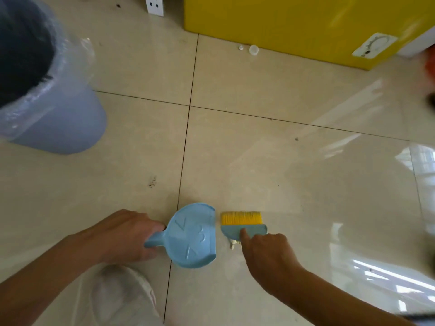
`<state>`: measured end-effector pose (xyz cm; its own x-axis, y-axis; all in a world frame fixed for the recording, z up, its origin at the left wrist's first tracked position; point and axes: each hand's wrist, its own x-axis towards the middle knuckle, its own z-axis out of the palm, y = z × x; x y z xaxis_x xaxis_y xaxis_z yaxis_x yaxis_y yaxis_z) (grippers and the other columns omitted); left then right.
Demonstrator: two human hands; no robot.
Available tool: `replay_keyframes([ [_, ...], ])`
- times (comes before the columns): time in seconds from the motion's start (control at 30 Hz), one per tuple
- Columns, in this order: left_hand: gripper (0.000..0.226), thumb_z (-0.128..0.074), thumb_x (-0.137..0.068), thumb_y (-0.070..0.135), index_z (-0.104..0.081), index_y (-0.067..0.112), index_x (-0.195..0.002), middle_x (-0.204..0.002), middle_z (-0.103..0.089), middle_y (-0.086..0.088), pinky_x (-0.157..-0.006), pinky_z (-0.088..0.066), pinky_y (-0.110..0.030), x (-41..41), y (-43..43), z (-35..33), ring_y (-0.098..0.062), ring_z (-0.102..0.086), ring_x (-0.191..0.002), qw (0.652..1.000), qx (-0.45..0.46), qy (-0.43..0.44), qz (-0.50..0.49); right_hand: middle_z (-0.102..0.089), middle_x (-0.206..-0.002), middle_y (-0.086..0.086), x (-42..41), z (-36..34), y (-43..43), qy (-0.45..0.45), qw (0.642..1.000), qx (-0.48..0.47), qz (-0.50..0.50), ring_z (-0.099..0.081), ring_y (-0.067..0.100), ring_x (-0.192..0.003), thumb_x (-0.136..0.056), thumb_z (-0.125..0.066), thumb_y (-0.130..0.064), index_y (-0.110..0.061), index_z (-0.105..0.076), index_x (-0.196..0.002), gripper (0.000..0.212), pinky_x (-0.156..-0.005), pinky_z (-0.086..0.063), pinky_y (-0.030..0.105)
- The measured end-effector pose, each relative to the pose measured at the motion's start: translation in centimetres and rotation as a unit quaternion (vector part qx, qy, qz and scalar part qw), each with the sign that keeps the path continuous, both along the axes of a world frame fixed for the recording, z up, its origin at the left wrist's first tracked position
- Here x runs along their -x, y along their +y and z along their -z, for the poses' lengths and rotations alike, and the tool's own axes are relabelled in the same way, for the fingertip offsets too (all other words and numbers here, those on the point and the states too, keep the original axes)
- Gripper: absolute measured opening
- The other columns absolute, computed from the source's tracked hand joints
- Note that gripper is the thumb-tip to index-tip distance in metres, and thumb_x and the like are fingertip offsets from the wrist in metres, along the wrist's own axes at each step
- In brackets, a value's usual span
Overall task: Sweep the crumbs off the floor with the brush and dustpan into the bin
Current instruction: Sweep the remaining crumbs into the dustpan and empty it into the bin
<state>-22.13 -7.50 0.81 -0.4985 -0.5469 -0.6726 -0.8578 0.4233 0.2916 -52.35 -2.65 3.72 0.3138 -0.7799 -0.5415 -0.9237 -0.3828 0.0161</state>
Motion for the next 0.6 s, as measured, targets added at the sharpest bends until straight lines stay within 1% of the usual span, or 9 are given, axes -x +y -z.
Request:
replay_keyframes([
  [0.1,0.023,-0.054,-0.085,0.054,-0.044,0.034,-0.085,-0.067,-0.041,0.011,-0.054,-0.026,-0.015,-0.1,0.6,0.2,-0.012,-0.049,-0.073,1.000,-0.016,-0.002,-0.003,-0.046,-0.033,0.003,0.8,-0.7,0.7,0.008,1.000,-0.003,0.012,-0.041,0.020,-0.018,-0.031,-0.085,-0.011,-0.009,-0.077,-0.081,0.051,-0.053,0.004,0.016],
  [0.2,0.023,-0.054,-0.088,0.053,-0.041,0.035,-0.080,-0.067,-0.040,0.011,-0.061,-0.033,-0.026,0.1,0.9,0.3,-0.014,-0.049,-0.074,1.000,-0.024,-0.006,-0.007,-0.053,-0.041,0.004,2.2,-1.9,-0.7,0.035,0.998,0.046,0.022,-0.049,0.024,-0.025,-0.046,-0.085,-0.015,-0.012,-0.074,-0.096,0.051,-0.042,-0.007,0.019],
  [0.23,0.024,-0.054,-0.088,0.053,-0.041,0.035,-0.079,-0.066,-0.040,0.011,-0.064,-0.034,-0.028,0.3,1.0,0.3,-0.014,-0.049,-0.074,1.000,-0.027,-0.008,-0.005,-0.057,-0.048,0.003,2.8,-2.6,-1.2,0.060,0.996,0.055,0.026,-0.055,0.023,-0.032,-0.060,-0.081,-0.020,-0.015,-0.070,-0.103,0.045,-0.040,-0.014,0.024],
  [0.3,0.021,-0.053,-0.088,0.051,-0.045,0.032,-0.084,-0.067,-0.041,0.011,-0.068,-0.036,-0.029,0.8,1.1,0.7,-0.015,-0.050,-0.074,1.000,-0.029,-0.007,0.004,-0.061,-0.069,-0.002,4.0,-3.4,-2.1,0.088,0.994,0.057,0.040,-0.064,0.021,-0.056,-0.089,-0.056,-0.026,-0.020,-0.054,-0.119,0.030,-0.046,-0.028,0.031],
  [0.33,0.019,-0.053,-0.088,0.050,-0.049,0.032,-0.087,-0.069,-0.042,0.011,-0.070,-0.037,-0.030,1.0,1.1,0.9,-0.015,-0.050,-0.075,0.999,-0.032,-0.006,0.007,-0.057,-0.074,-0.005,4.5,-3.6,-2.2,0.086,0.994,0.028,0.057,-0.063,0.020,-0.063,-0.095,-0.044,-0.024,-0.021,-0.049,-0.120,0.026,-0.051,-0.034,0.032],
  [0.4,0.017,-0.052,-0.090,0.047,-0.054,0.031,-0.092,-0.073,-0.045,0.011,-0.071,-0.036,-0.030,1.4,1.0,1.1,-0.015,-0.051,-0.077,0.999,-0.048,-0.009,0.013,-0.048,-0.076,-0.007,4.8,-3.4,-1.9,0.081,0.991,-0.026,0.101,-0.059,0.020,-0.070,-0.095,-0.037,-0.018,-0.019,-0.049,-0.116,0.024,-0.059,-0.039,0.029],
  [0.5,0.021,-0.052,-0.090,0.046,-0.055,0.026,-0.093,-0.082,-0.052,0.011,-0.071,-0.037,-0.032,2.0,1.1,1.2,-0.016,-0.052,-0.078,0.998,-0.052,-0.007,0.018,-0.059,-0.091,0.002,3.7,-2.2,-1.3,0.045,0.982,-0.078,0.167,-0.064,0.025,-0.082,-0.094,-0.037,-0.015,-0.014,-0.052,-0.113,0.024,-0.064,-0.043,0.029],
  [0.53,0.025,-0.051,-0.091,0.047,-0.057,0.023,-0.095,-0.084,-0.054,0.010,-0.071,-0.038,-0.032,2.3,1.2,1.2,-0.017,-0.052,-0.078,0.999,-0.050,-0.006,0.018,-0.060,-0.093,0.004,3.1,-1.7,-1.2,0.030,0.977,-0.095,0.186,-0.065,0.025,-0.083,-0.094,-0.038,-0.015,-0.012,-0.054,-0.112,0.024,-0.062,-0.043,0.027],
  [0.6,0.027,-0.050,-0.092,0.047,-0.059,0.022,-0.098,-0.086,-0.055,0.009,-0.071,-0.037,-0.033,2.8,1.4,1.3,-0.018,-0.051,-0.079,0.998,-0.055,-0.009,0.021,-0.054,-0.083,0.002,1.9,-0.4,-0.9,0.007,0.975,-0.120,0.185,-0.056,0.021,-0.069,-0.094,-0.043,-0.017,-0.009,-0.057,-0.110,0.022,-0.050,-0.034,0.020],
])
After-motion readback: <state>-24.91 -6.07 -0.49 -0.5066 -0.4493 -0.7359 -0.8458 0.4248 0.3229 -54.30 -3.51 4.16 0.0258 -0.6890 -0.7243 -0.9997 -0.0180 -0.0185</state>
